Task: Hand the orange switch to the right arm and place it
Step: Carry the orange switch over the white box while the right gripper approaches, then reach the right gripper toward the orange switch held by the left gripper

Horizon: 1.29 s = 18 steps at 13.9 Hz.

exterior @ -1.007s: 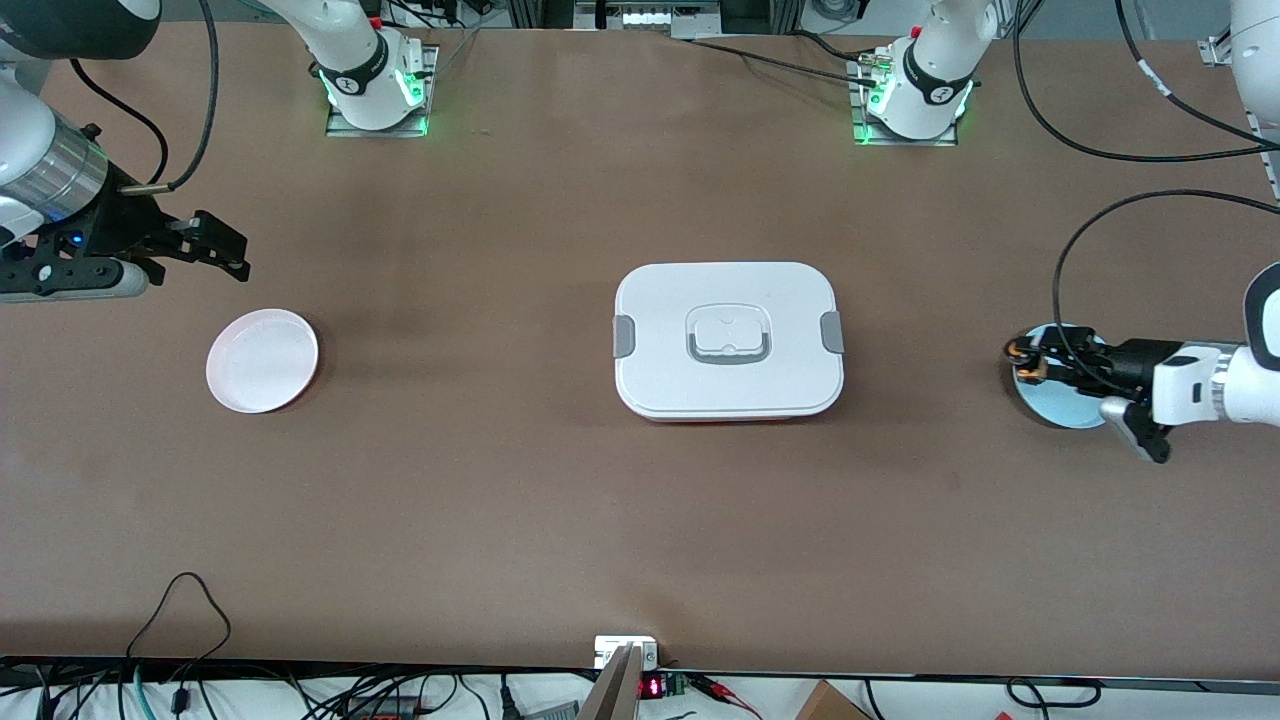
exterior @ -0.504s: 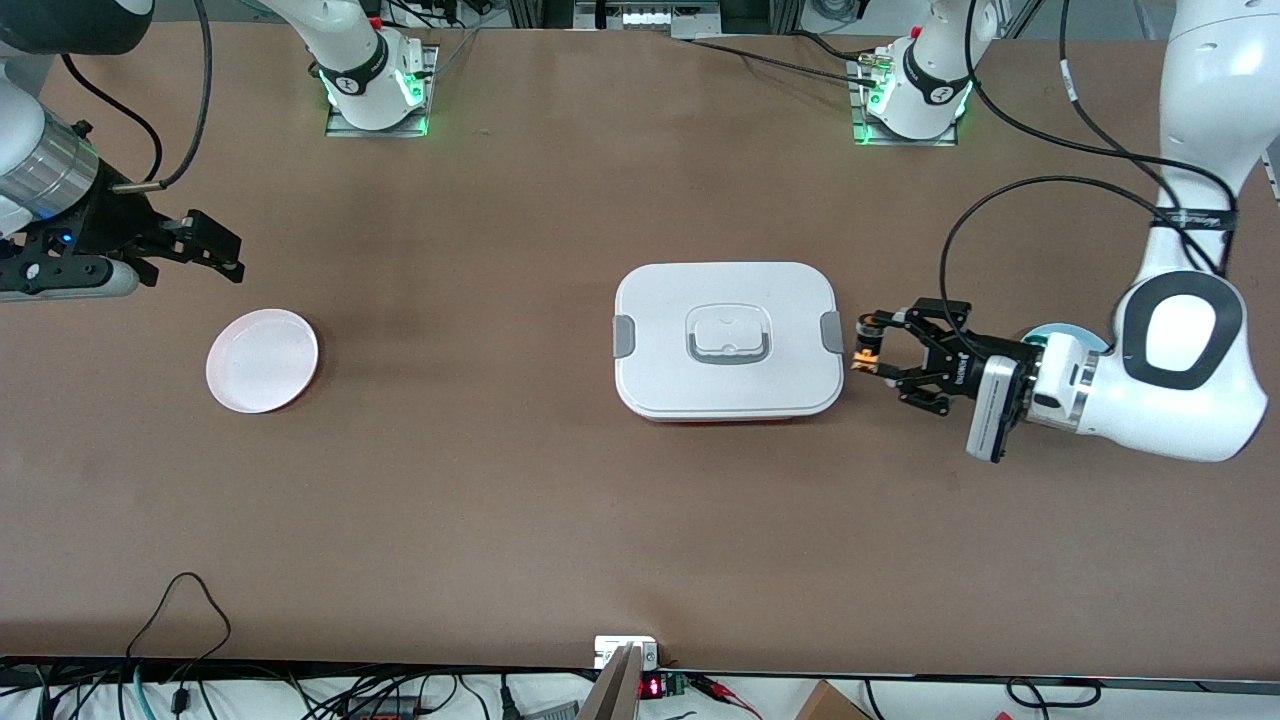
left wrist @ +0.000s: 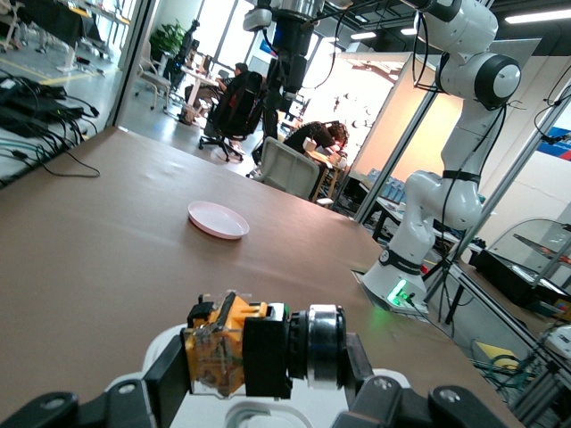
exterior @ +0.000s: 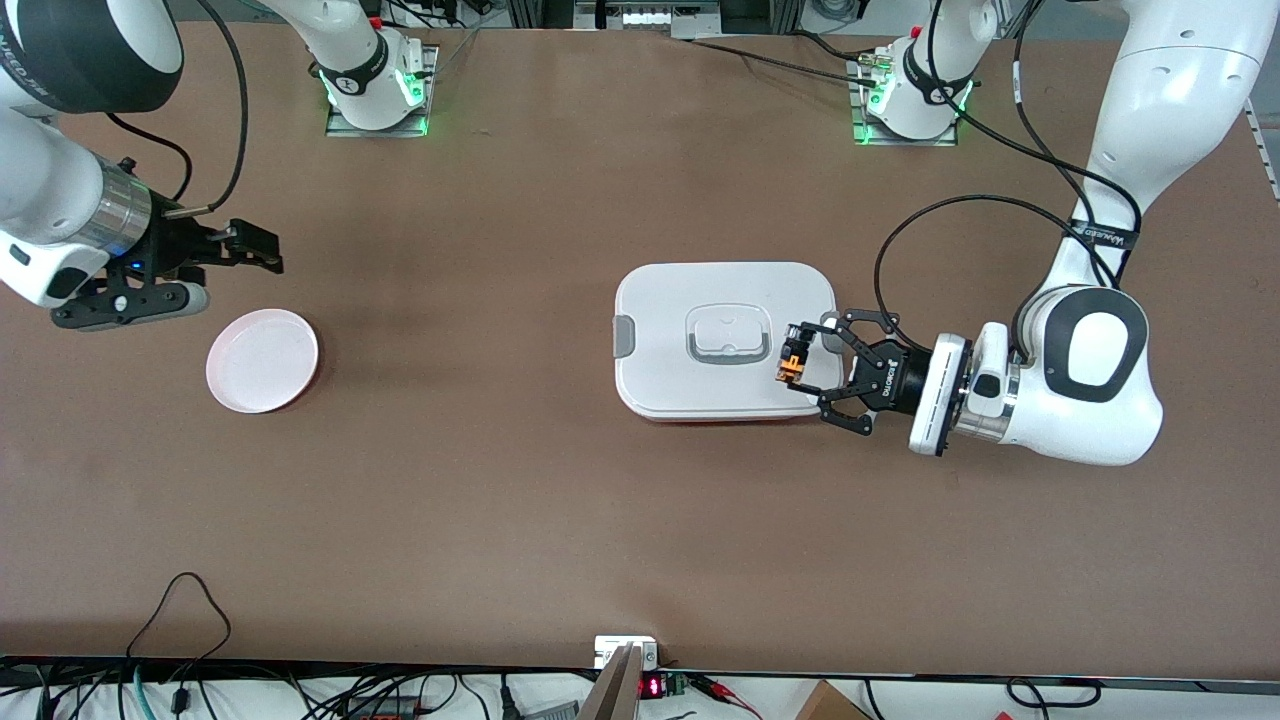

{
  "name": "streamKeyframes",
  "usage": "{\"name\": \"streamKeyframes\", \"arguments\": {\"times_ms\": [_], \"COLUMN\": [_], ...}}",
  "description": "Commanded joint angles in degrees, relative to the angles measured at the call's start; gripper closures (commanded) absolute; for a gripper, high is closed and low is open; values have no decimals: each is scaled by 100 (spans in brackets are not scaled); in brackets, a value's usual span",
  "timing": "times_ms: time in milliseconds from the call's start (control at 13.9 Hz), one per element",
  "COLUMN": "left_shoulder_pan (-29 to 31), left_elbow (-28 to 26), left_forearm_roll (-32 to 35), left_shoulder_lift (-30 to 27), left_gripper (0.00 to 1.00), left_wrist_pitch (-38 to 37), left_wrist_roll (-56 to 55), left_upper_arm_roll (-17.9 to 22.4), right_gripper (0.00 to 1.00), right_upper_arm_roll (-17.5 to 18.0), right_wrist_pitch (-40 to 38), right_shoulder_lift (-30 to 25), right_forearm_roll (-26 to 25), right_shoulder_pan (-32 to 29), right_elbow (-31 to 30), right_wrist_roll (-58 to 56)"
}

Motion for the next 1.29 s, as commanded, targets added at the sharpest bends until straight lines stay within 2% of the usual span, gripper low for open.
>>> {"name": "streamKeyframes", "arguments": {"times_ms": [0, 216, 432, 576, 791, 1007, 1223], "left_shoulder_pan": [-66, -102, -67, -58, -67, -49, -49], "left_elbow": [-168, -176, -185, -220, -264, -273, -273], "left_forearm_roll": [-234, -287, -296, -296, -296, -287, -296], "left_shoulder_lift": [-34, -34, -34, -34, -25, -25, -25], "left_gripper": [71, 71, 70, 69, 68, 68, 68], "left_wrist_pitch": [223, 232, 214, 214, 223, 214, 214], "left_wrist_roll": [379, 379, 370, 370, 379, 379, 379], "left_upper_arm_roll": [-10, -10, -10, -10, -10, -1, -10], "right_gripper": [0, 0, 0, 0, 0, 0, 0], "right_upper_arm_roll": [-16, -16, 28, 28, 28, 28, 28], "right_wrist_pitch": [-159, -72, 673, 885, 1411, 2115, 2993], "right_shoulder_lift": [161, 583, 882, 1163, 1533, 1849, 2183], "right_forearm_roll": [1257, 3127, 5017, 6388, 7822, 9579, 10855], "right_shoulder_pan": [-176, -195, -20, 322, 954, 1719, 2422], "right_elbow": [69, -123, -992, -1275, -1232, -1206, -873], "right_wrist_roll": [-159, -272, -1149, -1598, -1775, -2197, -2233]}}
